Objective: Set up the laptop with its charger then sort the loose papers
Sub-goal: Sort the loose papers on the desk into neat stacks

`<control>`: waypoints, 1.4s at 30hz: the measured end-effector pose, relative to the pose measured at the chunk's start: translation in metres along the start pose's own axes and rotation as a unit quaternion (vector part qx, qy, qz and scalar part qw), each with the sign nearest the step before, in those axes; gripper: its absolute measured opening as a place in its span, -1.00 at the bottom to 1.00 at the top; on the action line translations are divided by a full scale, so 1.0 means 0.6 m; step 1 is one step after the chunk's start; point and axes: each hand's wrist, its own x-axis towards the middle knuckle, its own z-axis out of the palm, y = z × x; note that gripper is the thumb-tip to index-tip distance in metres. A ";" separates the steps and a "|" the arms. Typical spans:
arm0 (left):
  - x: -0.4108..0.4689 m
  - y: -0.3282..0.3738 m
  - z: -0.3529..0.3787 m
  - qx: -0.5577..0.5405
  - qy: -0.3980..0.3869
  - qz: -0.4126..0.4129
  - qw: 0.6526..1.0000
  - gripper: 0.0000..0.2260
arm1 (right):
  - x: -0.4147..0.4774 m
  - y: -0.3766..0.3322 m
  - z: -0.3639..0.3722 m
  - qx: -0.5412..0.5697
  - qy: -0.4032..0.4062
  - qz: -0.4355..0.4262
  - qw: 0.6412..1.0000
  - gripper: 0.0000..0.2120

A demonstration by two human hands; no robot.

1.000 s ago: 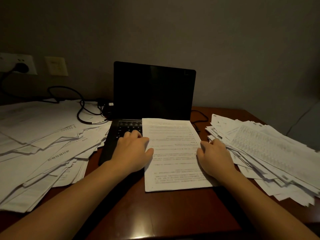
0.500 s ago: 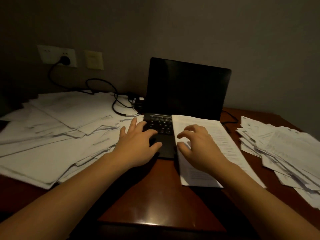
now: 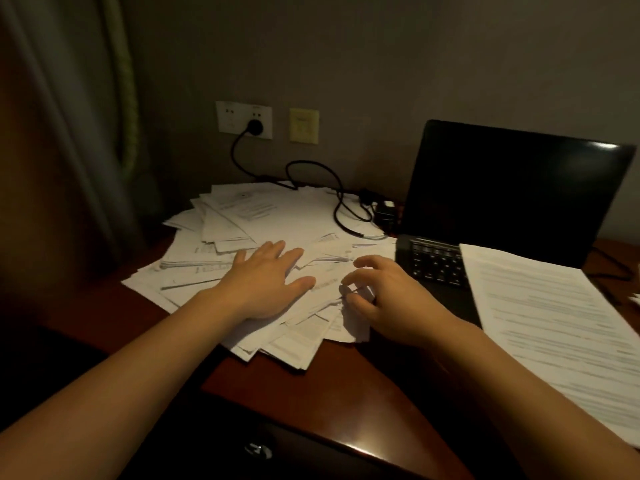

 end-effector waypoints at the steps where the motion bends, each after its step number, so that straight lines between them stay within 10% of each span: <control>1: -0.002 -0.003 0.000 0.007 0.007 0.009 1.000 -0.37 | 0.006 -0.005 0.003 -0.004 -0.012 -0.009 1.000 -0.68; 10: 0.033 -0.025 -0.032 0.045 0.090 0.091 0.991 -0.49 | 0.034 -0.019 0.008 0.019 -0.041 -0.001 0.999 -0.67; 15: 0.053 -0.002 -0.022 0.080 0.114 0.086 0.987 -0.89 | 0.051 -0.017 0.008 0.107 -0.009 0.065 0.992 -0.67; 30: -0.021 -0.063 -0.010 -0.065 0.132 0.120 0.982 -0.73 | 0.049 -0.006 0.040 0.082 0.070 0.035 0.994 -0.59; 42: -0.044 -0.106 0.014 -0.113 0.079 -0.046 0.989 -0.40 | 0.080 -0.045 0.023 -0.034 -0.014 -0.052 0.998 -0.64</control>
